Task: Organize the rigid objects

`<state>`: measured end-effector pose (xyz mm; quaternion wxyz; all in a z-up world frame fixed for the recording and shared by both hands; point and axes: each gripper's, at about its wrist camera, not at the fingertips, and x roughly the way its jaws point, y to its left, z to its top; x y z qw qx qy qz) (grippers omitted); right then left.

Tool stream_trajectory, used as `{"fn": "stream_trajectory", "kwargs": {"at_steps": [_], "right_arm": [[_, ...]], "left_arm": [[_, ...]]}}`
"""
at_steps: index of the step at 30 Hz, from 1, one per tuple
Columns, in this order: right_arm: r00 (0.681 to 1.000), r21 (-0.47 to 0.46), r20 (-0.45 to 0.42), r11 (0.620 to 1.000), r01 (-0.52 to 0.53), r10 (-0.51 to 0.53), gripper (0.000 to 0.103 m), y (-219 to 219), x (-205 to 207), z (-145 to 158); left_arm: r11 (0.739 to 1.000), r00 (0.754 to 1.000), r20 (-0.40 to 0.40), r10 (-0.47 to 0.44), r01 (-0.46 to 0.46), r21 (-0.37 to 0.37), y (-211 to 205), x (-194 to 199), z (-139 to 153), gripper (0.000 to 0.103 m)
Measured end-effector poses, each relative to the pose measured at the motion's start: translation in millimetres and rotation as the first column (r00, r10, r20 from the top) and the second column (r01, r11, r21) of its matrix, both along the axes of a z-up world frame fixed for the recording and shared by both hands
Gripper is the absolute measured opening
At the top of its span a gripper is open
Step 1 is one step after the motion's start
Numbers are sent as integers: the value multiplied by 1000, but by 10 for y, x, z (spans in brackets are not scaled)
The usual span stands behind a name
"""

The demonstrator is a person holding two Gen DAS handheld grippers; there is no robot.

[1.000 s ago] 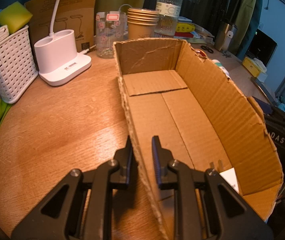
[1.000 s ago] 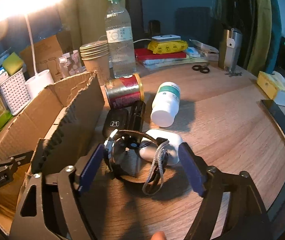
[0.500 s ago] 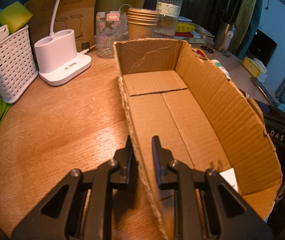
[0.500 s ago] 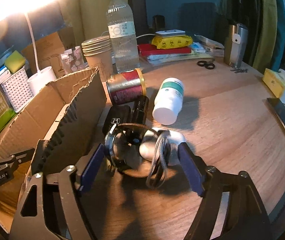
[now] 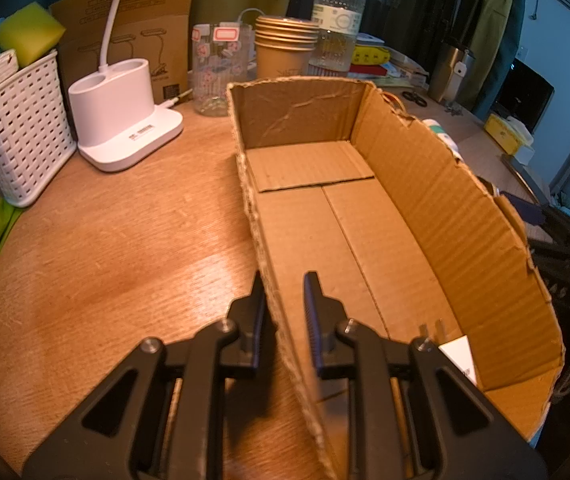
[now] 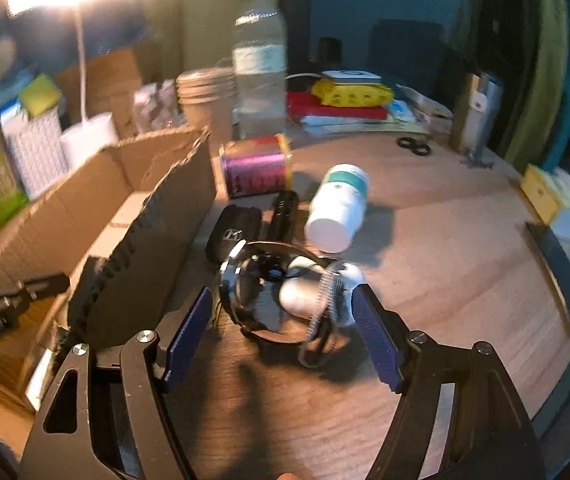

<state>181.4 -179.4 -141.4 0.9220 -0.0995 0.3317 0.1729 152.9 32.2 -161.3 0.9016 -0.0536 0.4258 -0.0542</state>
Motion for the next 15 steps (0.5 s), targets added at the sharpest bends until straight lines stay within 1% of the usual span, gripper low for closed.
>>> {"fn": "stream_trajectory", "kwargs": {"at_steps": [7,12,15], "right_arm": [[1000,-14,-15,1000,13,-13,76,7,132,-40],[1000,4,-19,1000,17,-17,72,-13,128,-36],[1000,-3,-10,1000,14,-14,72,-3,96,-24]], "left_arm": [[1000,1000,0,0,0,0,1,1,0,19],[1000,1000,0,0,0,0,0,1,-1,19],[1000,1000,0,0,0,0,0,-1,0,19]]}}
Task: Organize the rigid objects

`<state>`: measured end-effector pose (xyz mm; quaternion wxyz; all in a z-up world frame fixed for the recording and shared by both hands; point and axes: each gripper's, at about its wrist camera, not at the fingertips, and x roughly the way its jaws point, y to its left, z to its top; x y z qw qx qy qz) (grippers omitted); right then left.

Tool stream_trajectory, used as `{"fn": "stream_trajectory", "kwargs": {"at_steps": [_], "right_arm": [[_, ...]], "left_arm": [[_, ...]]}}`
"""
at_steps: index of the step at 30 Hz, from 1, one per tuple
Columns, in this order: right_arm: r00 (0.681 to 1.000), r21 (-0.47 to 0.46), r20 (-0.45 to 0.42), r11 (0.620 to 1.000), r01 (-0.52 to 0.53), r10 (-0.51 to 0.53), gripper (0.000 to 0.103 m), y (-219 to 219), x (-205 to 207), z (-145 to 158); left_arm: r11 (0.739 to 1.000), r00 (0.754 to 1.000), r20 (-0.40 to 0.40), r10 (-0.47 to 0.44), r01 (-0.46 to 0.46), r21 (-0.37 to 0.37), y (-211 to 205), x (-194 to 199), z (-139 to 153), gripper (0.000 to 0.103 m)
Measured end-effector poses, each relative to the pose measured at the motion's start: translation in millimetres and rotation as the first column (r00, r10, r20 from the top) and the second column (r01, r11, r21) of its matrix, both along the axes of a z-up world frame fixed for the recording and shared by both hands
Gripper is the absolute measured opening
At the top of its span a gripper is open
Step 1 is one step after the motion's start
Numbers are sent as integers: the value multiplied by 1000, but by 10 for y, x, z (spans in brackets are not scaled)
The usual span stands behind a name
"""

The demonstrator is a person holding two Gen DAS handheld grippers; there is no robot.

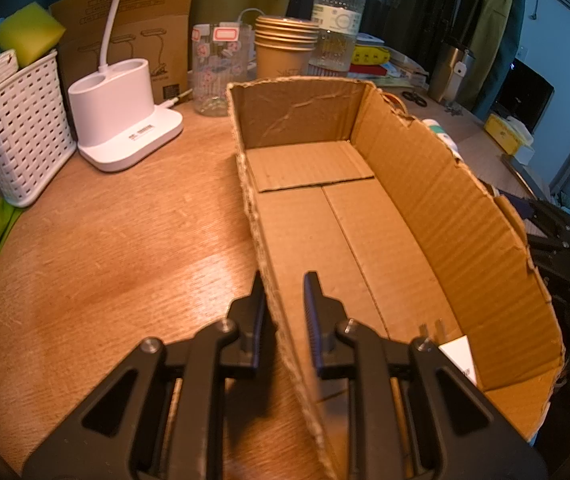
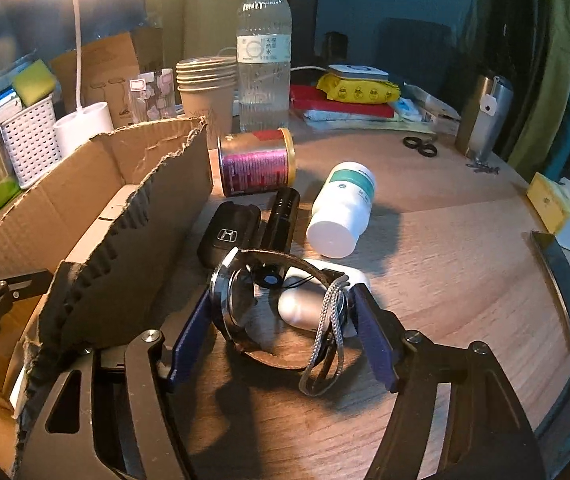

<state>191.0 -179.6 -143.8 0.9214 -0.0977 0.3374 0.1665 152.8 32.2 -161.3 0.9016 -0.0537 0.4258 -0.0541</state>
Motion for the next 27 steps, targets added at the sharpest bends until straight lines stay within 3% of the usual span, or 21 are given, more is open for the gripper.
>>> {"fn": "stream_trajectory", "kwargs": {"at_steps": [5,19,27], "right_arm": [[1000,-4,21,1000,-2,2,72,13,-81,54],[989,53,145,998,-33,25,72,5,-468,562],[991,81,126,995,-51,41,71,13,-466,548]], "left_arm": [[1000,1000,0,0,0,0,0,-1,0,19],[1000,1000,0,0,0,0,2,0,0,19],[1000,1000,0,0,0,0,2,1,0,19]]}}
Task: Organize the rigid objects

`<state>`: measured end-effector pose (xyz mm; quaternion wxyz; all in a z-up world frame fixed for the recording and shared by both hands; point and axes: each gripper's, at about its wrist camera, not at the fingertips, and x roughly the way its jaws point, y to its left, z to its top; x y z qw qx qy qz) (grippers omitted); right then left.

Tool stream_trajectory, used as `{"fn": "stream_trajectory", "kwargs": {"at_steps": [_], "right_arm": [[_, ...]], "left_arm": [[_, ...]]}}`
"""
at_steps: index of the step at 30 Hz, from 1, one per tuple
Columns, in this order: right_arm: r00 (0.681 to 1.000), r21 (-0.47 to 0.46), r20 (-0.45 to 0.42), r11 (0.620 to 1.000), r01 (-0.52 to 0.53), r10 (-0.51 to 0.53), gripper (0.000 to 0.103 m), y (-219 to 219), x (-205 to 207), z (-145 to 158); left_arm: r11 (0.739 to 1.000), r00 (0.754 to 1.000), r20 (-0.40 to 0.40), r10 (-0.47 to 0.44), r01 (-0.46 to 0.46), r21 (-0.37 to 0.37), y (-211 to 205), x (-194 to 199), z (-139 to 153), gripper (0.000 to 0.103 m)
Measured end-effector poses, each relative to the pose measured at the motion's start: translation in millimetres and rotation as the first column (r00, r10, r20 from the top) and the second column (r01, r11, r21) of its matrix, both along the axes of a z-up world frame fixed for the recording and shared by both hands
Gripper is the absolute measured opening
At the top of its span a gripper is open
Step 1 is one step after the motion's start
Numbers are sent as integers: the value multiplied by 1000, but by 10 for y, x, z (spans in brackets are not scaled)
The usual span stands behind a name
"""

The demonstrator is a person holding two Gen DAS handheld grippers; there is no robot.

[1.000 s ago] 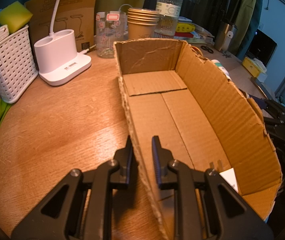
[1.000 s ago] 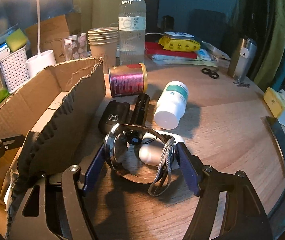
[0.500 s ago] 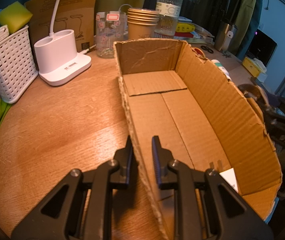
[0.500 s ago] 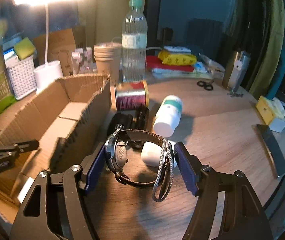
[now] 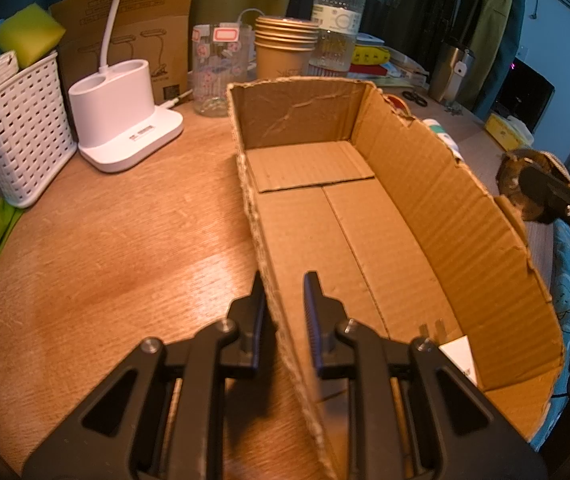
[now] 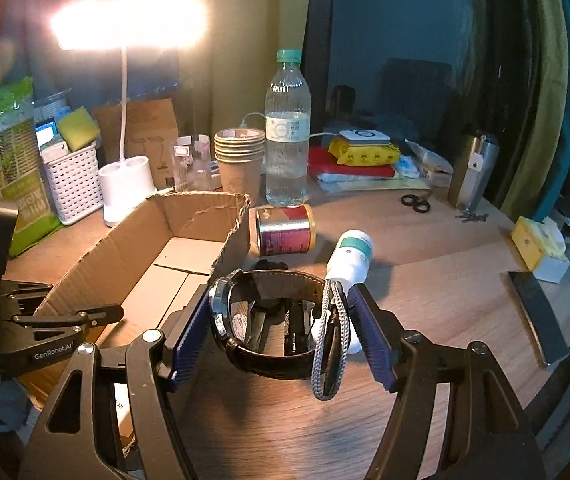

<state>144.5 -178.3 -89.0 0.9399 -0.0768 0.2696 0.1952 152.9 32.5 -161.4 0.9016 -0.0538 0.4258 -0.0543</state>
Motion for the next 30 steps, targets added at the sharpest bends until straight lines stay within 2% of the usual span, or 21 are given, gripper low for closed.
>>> {"fn": "stream_trajectory", "kwargs": {"at_steps": [13,19,30], "right_arm": [[995,124,-77,990,72,-63,72,-500,72,-116],[997,172,-68,984,57,-46,72,-562,47,-47],[993,94,-112,995,-27,37,72,-302,-25,-216]], "left_arm": [[1000,1000,0,0,0,0,2,1,-1,19],[1000,1000,0,0,0,0,2,1,0,19],[1000,1000,0,0,0,0,-1,-1,0,19]]}}
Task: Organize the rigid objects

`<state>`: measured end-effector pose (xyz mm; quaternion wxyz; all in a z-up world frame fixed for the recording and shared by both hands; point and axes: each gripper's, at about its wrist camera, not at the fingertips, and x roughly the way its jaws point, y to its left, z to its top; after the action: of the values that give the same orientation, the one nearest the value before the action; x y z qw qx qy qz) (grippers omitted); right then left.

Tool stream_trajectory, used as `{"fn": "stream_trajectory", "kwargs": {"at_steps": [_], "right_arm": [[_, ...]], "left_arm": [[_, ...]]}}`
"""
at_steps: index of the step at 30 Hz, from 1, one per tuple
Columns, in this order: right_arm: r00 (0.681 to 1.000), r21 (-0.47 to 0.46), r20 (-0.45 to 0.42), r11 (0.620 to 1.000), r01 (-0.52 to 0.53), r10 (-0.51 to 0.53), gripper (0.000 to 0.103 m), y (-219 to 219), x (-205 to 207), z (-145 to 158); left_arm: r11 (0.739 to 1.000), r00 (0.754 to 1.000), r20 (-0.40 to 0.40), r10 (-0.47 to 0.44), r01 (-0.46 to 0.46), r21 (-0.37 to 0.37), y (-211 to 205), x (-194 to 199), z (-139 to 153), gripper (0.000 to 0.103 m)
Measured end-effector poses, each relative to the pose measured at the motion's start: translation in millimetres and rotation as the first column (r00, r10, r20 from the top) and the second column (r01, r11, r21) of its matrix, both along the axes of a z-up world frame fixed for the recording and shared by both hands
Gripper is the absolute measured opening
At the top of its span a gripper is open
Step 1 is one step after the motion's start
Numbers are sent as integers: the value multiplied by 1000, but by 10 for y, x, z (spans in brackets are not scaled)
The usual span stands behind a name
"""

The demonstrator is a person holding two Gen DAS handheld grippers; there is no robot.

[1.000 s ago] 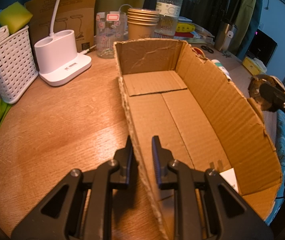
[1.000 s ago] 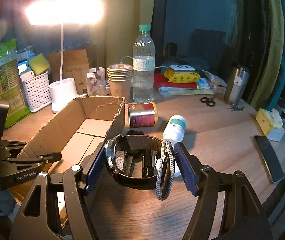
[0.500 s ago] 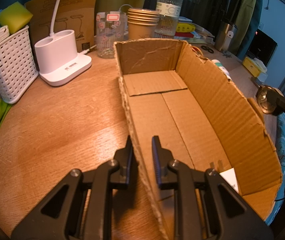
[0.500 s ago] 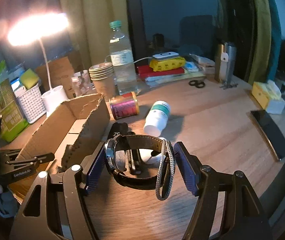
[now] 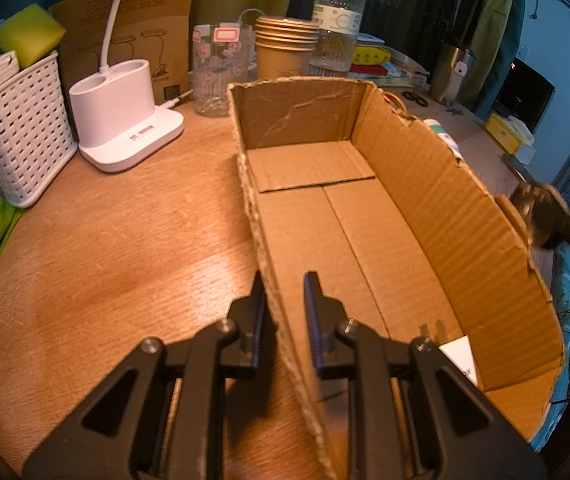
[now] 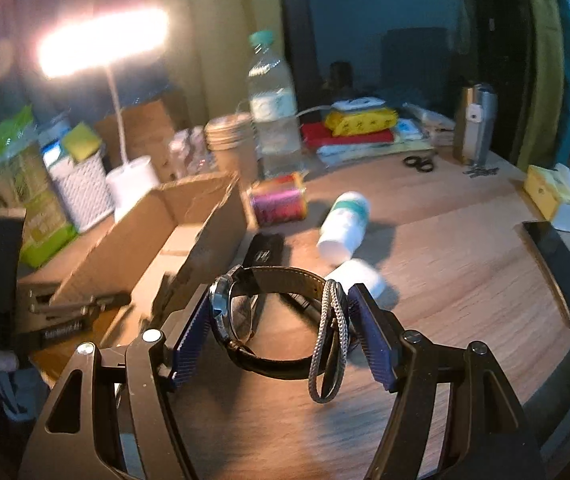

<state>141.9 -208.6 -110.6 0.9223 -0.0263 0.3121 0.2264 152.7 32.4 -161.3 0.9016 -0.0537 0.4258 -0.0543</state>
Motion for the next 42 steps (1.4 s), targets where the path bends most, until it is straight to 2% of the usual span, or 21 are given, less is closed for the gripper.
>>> {"fn": "stream_trajectory", "kwargs": {"at_steps": [10,24,37,40,42], "right_arm": [[996,-70,-84,997,-22,16,72,72,-68,-347],[996,-149,-86,988,-31,18,74,-19,-219,-357],[992,-136,-123,991,8,-25,74,-398,-356,-307],[990,-154,-139,988,16,-37,81,-441,-351,-324],[989,-172,-139,985,33,-58,81,-505,-367,-312]], "left_arm": [[1000,1000,0,0,0,0,-2,-1,1,19],[1000,1000,0,0,0,0,-2,-1,0,19],[1000,1000,0,1,-1,1,-1,-1,2,19],[1000,1000,0,1,-1,1,-4,-4,3,19],[1000,1000,0,1,-1,1,1,-1,3,19]]}}
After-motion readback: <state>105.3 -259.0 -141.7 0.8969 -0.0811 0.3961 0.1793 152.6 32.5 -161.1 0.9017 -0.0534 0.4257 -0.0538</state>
